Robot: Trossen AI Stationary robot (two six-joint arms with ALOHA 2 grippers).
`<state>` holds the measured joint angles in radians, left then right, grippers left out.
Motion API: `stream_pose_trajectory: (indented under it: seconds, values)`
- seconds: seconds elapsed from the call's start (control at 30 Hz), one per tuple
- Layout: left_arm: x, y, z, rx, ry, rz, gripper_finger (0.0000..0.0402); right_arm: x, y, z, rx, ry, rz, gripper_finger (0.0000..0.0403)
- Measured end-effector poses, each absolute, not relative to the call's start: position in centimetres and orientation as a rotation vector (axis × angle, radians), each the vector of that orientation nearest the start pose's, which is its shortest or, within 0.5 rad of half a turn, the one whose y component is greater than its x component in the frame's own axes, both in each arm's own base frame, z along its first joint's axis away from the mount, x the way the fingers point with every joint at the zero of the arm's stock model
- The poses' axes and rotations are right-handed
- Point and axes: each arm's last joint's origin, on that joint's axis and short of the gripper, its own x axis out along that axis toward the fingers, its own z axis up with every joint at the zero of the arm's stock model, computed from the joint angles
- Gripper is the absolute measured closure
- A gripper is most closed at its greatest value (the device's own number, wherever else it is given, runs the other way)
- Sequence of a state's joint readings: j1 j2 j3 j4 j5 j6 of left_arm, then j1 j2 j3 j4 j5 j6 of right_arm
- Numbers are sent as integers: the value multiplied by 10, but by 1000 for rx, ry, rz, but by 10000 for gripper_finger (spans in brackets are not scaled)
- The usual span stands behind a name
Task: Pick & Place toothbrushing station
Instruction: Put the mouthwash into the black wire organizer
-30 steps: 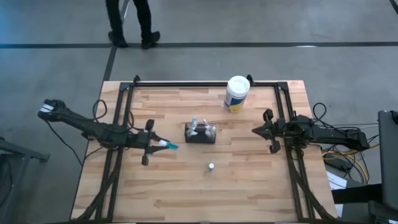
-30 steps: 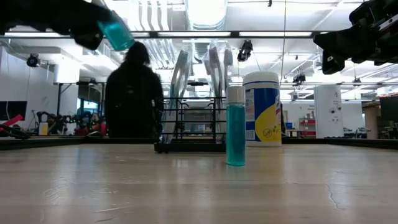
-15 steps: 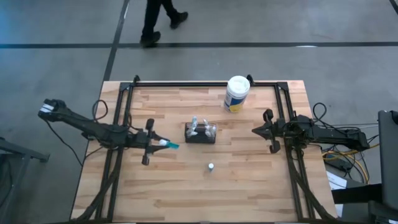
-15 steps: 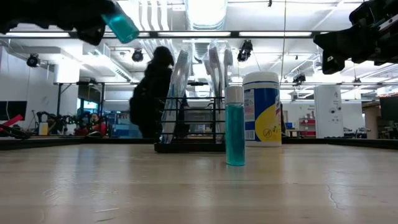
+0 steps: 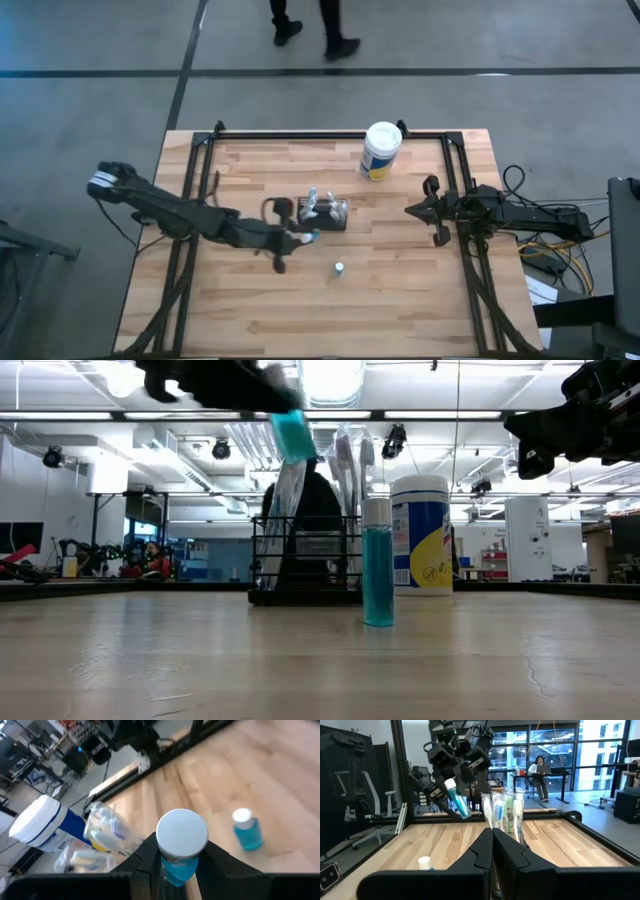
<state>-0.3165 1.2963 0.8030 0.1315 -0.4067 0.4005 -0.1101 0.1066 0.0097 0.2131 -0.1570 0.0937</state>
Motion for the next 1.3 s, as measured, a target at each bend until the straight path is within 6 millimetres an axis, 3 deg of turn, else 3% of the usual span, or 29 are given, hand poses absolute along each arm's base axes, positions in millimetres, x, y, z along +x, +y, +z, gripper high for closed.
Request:
stream_pose_trajectory:
  seconds: [0.2, 0.4, 0.63, 1.3]
  values:
    - [309, -66, 265, 578, 479, 15, 311, 103, -7, 179, 71, -112, 53, 394]
    - [328, -38, 267, 540, 558, -5, 311, 103, -7, 177, 74, -89, 52, 394]
    - [328, -20, 262, 498, 606, -5, 311, 103, -7, 174, 77, -59, 51, 394]
    - [324, -16, 249, 490, 633, 31, 311, 103, -7, 175, 66, -70, 52, 394]
